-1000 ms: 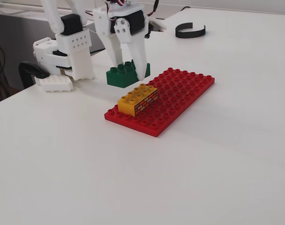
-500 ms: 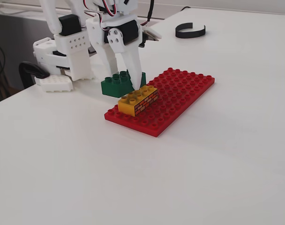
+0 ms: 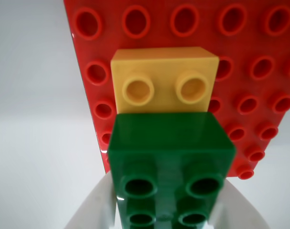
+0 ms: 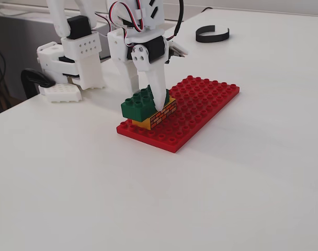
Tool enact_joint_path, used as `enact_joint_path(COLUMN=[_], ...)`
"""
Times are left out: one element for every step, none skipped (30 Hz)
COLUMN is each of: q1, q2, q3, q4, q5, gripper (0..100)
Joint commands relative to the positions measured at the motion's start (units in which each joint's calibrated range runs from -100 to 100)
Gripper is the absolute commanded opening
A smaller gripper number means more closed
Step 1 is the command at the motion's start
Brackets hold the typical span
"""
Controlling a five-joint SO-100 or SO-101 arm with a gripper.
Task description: Grab the loose lego brick and stack it on top of the fixed one.
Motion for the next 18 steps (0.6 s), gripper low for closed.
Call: enact_joint_path(q1=[-2.5, -2.9, -3.0, -3.0, -2.8, -2.6, -2.5, -2.5, -2.7, -2.9, -3.0, -3.0, -3.0, -3.0, -3.0, -3.0, -3.0, -2.8], q2=[0.7, 0.7, 0.7, 0.6, 0.3, -0.3, -1.2, -2.3, -3.6, -4.9, -6.1, -7.4, -8.2, -8.7, -9.1, -9.3, -9.3, -9.3], q3=[-1.4, -2.0, -2.5, -3.1, -3.9, -4.4, -5.0, -5.6, -6.0, -6.5, -6.9, -7.4, -7.6, -7.7, -7.4, -6.8, -6.6, -6.0], q4=[1.6, 2.3, 3.0, 3.7, 4.2, 4.8, 5.6, 6.5, 7.6, 8.5, 9.3, 10.2, 10.8, 11.2, 11.3, 11.0, 10.9, 10.7], q5=[-0.9, -0.9, -0.9, -0.9, -0.9, -0.9, -0.9, -0.9, -0.9, -0.9, -0.9, -0.9, -0.9, -0.9, -0.9, -0.9, -0.9, -0.9], gripper=[9, 9, 9, 9, 9, 9, 9, 9, 9, 9, 9, 9, 9, 9, 9, 9, 9, 9])
